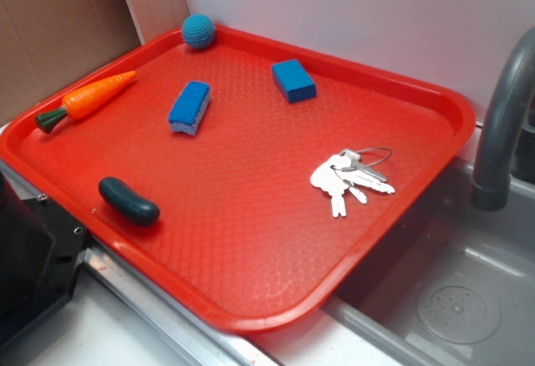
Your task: Grab the blue sponge.
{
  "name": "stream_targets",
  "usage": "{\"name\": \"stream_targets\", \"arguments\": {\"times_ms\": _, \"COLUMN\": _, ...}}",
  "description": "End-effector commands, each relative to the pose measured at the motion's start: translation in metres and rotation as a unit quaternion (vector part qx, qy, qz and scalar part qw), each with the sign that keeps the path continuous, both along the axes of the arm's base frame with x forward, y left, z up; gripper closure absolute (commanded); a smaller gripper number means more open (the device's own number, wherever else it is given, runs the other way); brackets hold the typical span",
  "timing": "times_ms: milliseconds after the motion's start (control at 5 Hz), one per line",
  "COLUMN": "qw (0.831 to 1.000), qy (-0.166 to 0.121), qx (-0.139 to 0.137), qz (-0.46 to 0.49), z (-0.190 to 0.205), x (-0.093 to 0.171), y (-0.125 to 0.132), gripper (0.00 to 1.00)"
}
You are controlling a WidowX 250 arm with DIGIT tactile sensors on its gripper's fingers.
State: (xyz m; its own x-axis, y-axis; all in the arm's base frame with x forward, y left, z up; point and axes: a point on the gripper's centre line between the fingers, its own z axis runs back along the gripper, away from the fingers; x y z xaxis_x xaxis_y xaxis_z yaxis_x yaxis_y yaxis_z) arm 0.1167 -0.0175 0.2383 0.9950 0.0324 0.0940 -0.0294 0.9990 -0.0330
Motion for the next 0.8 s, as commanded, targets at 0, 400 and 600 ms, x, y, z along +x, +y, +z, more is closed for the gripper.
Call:
{"name": "stream_targets", "arguments": {"times_ms": 0, "qw": 1.000, "qy": 0.000, "qx": 0.000, "qz": 0.000, "z": 0.000, "x": 0.000, "y": 0.000, "gripper": 0.00}}
{"name": "stream_targets", "arguments": {"times_ms": 400, "qw": 0.996, "qy": -0.011, "qx": -0.039, "qz": 0.075, "z": 0.007, "x": 0.091, "y": 0.007, "gripper": 0.00}}
{"name": "stream_targets", "arguments": {"times_ms": 600, "qw": 0.995, "qy": -0.008, "qx": -0.041, "qz": 0.086, "z": 0.002, "x": 0.113, "y": 0.009, "gripper": 0.00}}
